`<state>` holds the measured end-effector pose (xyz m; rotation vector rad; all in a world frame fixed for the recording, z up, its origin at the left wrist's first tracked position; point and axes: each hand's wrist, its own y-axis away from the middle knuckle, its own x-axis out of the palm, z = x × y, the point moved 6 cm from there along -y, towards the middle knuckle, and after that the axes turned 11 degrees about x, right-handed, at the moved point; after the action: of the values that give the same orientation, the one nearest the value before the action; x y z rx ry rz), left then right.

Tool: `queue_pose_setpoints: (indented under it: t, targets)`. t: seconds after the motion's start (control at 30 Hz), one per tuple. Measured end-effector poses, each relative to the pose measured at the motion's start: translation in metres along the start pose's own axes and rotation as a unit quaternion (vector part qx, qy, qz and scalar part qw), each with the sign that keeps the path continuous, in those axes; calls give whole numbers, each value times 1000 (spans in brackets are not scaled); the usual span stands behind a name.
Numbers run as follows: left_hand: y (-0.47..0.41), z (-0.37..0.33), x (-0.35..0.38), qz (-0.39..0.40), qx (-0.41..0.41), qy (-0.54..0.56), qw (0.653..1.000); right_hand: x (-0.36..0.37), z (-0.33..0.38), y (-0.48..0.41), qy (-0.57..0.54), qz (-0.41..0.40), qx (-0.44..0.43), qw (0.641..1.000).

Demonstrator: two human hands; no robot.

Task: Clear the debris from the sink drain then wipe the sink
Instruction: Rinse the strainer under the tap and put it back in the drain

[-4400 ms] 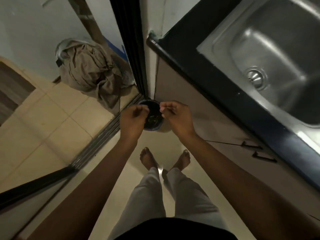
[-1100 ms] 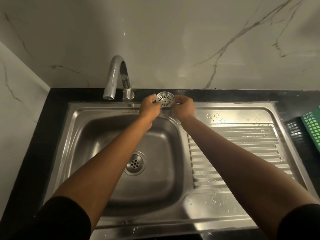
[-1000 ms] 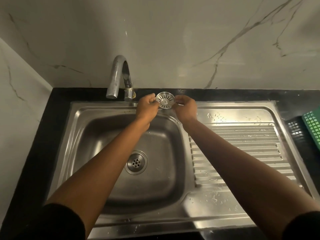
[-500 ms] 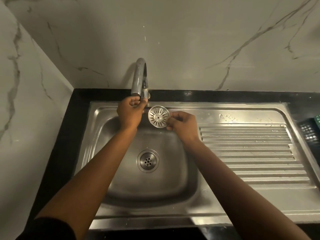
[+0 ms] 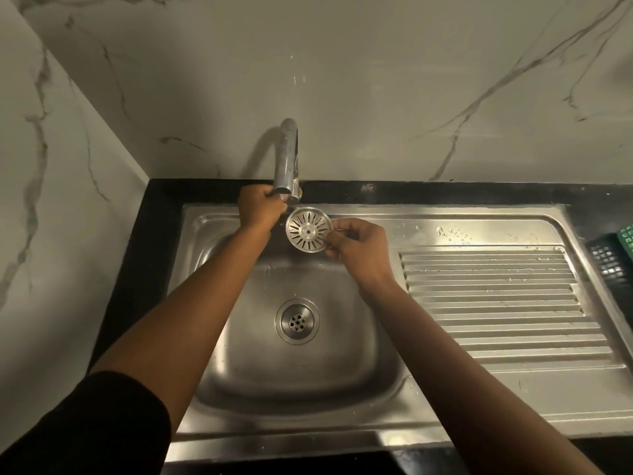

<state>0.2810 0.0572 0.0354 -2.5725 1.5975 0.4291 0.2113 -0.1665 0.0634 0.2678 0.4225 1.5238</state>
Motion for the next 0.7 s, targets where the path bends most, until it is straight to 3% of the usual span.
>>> queue_pose_setpoints:
  t: [0.27,0.5,0.7]
  targets:
    - [9,14,-19,66,-46,82,993,9,-5,0,69,-22,-19,997]
    - [70,46,-41,208,-136,76,966,15,-18,3,130,-57,-15,990]
    - [92,50,-53,196,-146,109,964,29,-11,5,190,-42,-44,980]
